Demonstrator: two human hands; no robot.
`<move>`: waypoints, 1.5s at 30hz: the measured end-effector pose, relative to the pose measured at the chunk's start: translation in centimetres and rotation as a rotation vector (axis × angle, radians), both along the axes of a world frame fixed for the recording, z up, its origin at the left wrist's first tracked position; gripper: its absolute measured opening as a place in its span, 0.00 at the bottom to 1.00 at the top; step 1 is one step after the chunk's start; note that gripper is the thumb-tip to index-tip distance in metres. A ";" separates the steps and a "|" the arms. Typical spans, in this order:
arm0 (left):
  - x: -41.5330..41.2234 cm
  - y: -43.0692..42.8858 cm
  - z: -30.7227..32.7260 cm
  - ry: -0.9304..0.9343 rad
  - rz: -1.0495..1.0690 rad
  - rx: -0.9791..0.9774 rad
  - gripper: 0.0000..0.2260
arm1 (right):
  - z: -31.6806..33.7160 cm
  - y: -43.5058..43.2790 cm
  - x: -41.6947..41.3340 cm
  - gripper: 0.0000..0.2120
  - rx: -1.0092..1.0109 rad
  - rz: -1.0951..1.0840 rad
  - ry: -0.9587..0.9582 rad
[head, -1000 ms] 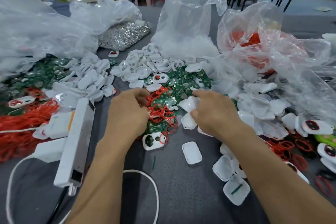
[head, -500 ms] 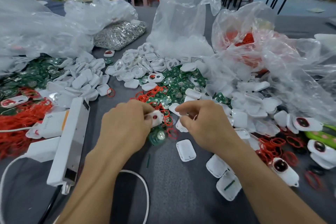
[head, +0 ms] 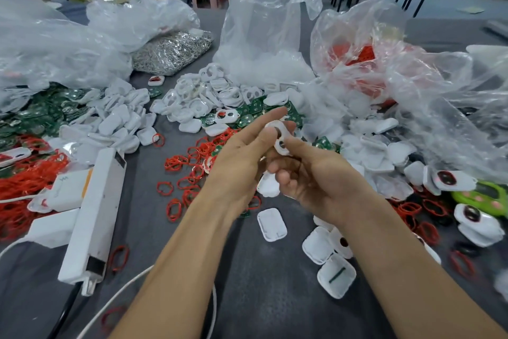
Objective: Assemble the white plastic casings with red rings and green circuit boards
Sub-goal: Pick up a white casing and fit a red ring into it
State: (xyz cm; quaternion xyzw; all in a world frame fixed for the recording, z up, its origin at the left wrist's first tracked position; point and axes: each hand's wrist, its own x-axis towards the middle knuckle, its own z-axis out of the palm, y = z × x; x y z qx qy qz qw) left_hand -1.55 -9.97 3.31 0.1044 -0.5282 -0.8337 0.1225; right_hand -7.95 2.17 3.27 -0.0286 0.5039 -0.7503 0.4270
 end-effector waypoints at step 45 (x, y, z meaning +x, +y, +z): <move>-4.7 5.8 -3.8 -0.019 0.447 -0.377 0.04 | -1.3 4.8 -2.5 0.13 0.052 -0.344 0.484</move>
